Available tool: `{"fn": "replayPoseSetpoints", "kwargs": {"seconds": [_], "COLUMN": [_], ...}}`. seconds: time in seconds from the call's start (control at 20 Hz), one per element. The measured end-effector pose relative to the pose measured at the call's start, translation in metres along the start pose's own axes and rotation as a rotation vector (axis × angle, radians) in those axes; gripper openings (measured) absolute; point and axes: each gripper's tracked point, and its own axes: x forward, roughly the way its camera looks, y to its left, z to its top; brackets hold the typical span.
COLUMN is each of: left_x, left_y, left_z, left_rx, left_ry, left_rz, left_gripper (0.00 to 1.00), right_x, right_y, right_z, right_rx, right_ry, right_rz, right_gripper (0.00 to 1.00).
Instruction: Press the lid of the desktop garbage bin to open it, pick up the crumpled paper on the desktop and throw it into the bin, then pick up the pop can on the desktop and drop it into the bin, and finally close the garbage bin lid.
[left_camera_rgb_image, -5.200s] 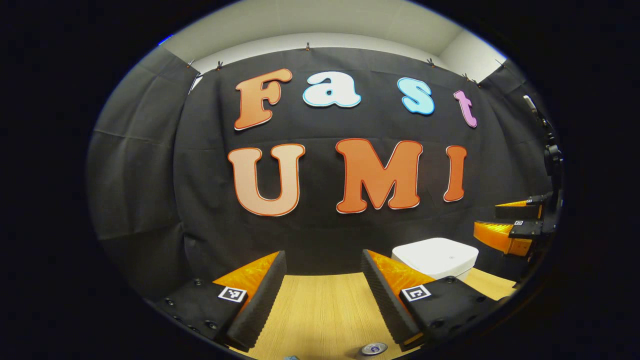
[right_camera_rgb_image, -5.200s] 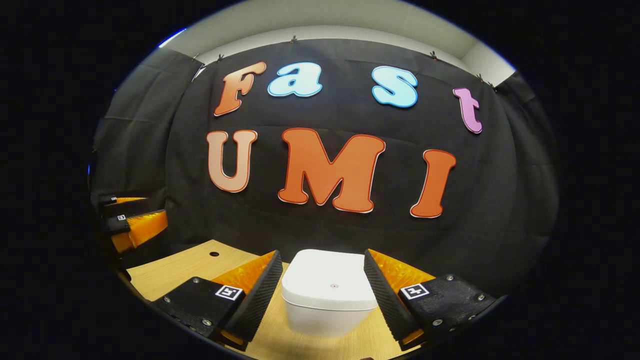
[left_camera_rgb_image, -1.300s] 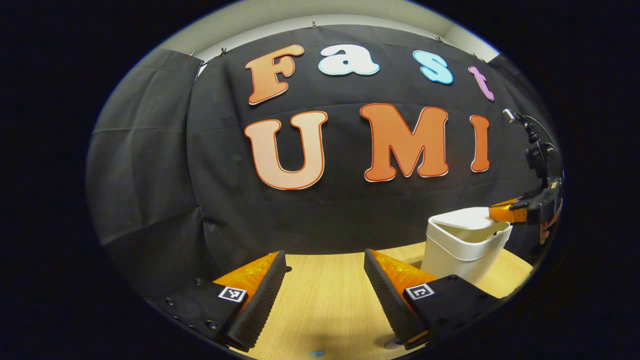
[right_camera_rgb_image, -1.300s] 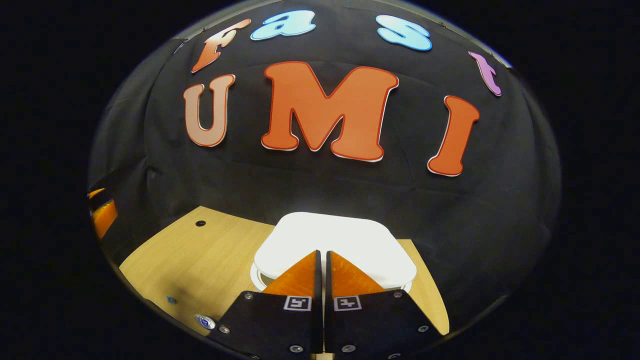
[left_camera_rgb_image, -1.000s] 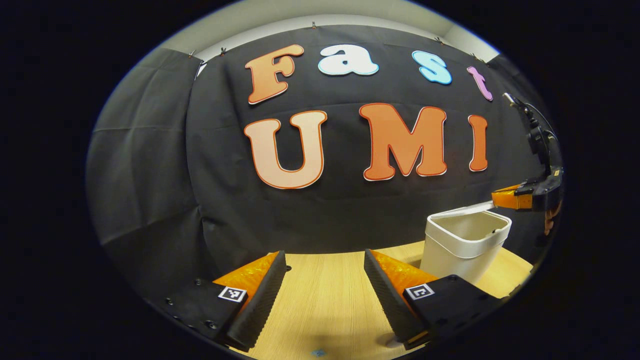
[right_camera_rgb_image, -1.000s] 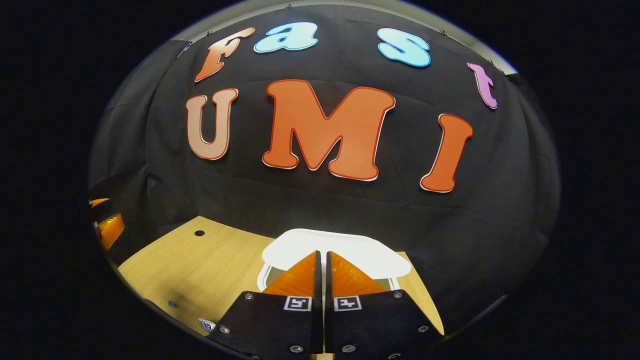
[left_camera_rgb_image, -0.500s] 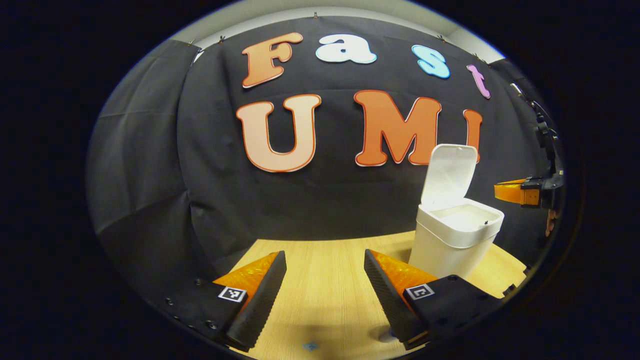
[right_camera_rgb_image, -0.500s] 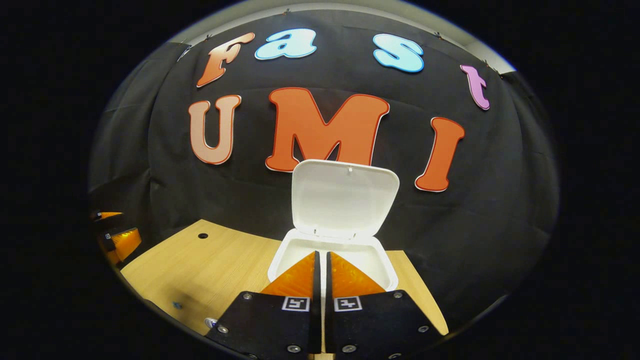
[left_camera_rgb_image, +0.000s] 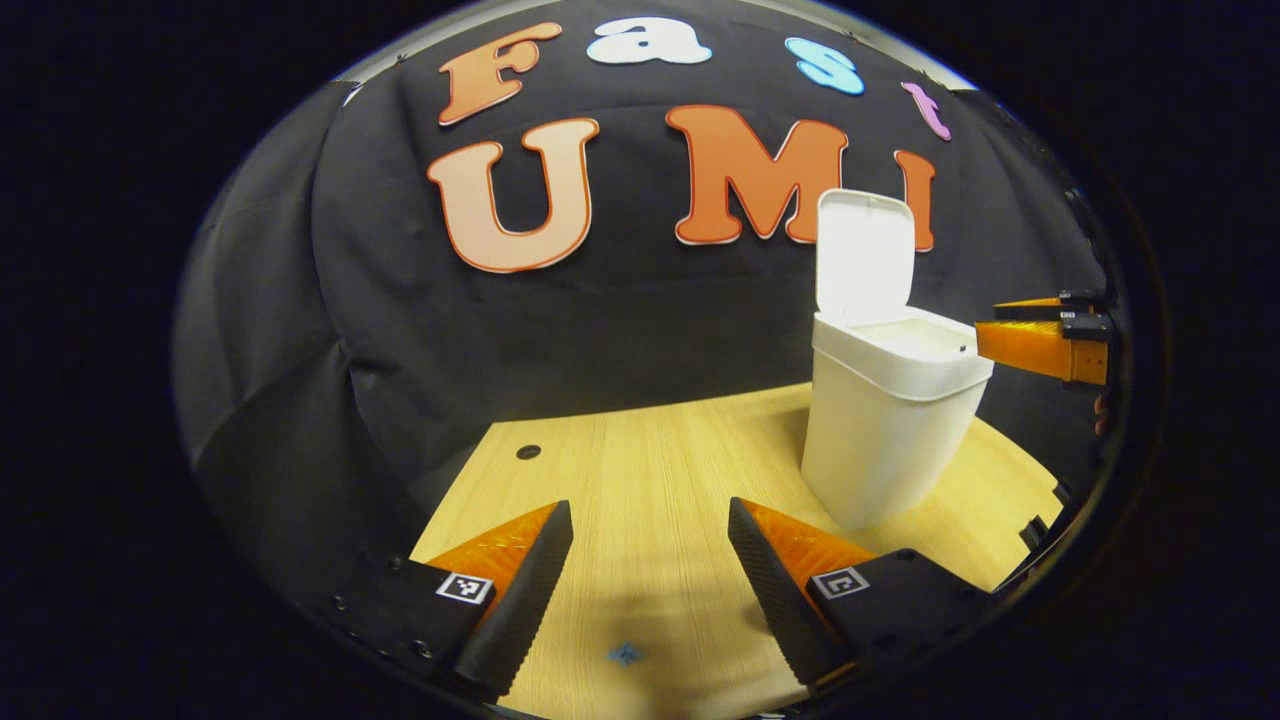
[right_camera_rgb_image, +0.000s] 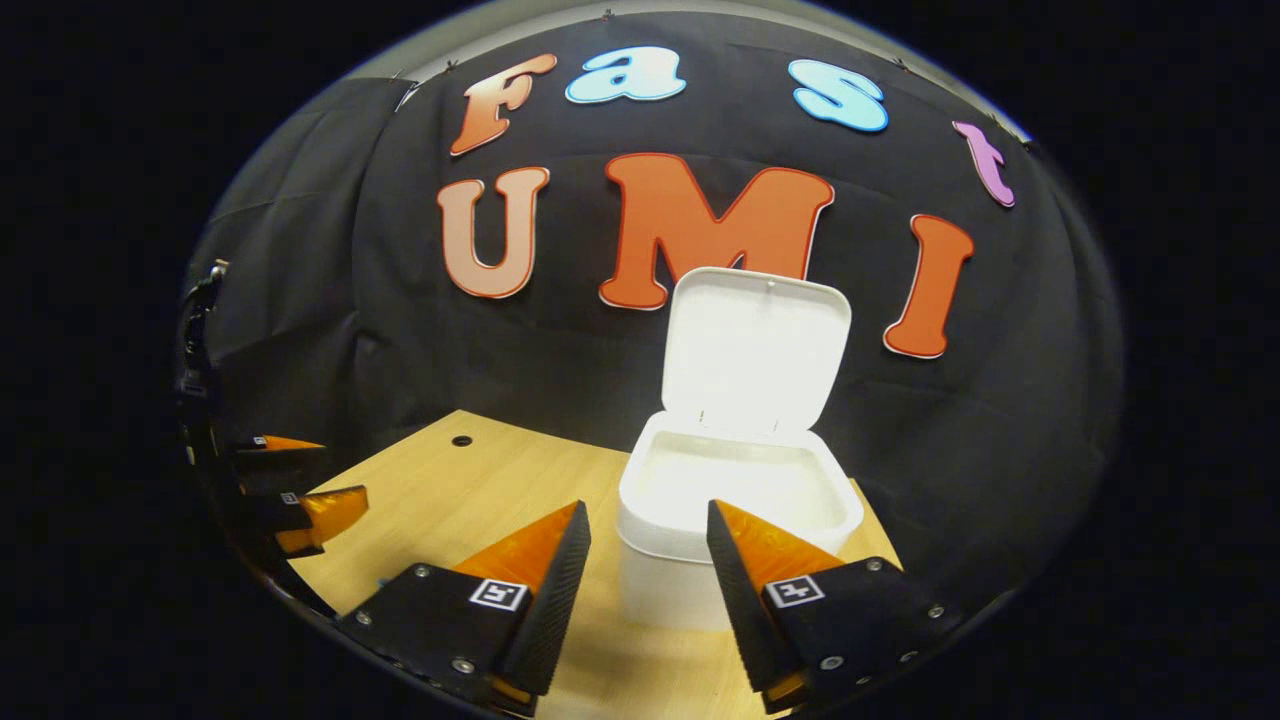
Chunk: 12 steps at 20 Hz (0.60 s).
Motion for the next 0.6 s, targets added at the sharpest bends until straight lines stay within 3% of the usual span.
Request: {"fn": "replayPoseSetpoints", "kwargs": {"seconds": [0.15, 0.2, 0.25, 0.3, 0.35, 0.4, 0.6], "left_x": [0.005, 0.006, 0.007, 0.010, 0.010, 0.008, 0.006], "left_y": [-0.002, -0.002, -0.001, 0.000, 0.000, 0.000, -0.004], "left_z": [-0.027, -0.036, -0.044, -0.054, -0.064, -0.076, -0.121], "left_rx": [-0.024, -0.031, -0.034, -0.037, -0.047, -0.062, -0.126], "left_ry": [0.077, 0.097, 0.111, 0.136, 0.166, 0.196, 0.330], "left_rz": [-0.012, -0.011, -0.009, -0.009, -0.012, -0.019, -0.031], "left_gripper": [1.00, 0.92, 1.00, 0.92, 0.92, 1.00, 1.00], "right_x": [0.000, 0.001, 0.001, 0.002, 0.005, 0.005, 0.011], "right_y": [0.021, 0.028, 0.034, 0.039, 0.044, 0.048, 0.060], "right_z": [-0.017, -0.021, -0.027, -0.031, -0.038, -0.044, -0.067], "right_rx": [-0.016, -0.023, -0.031, -0.040, -0.050, -0.062, -0.085], "right_ry": [0.026, 0.034, 0.041, 0.051, 0.063, 0.076, 0.123], "right_rz": [0.056, 0.073, 0.089, 0.103, 0.117, 0.131, 0.174], "right_gripper": [0.87, 0.89, 0.91, 0.92, 0.93, 0.93, 0.95]}}
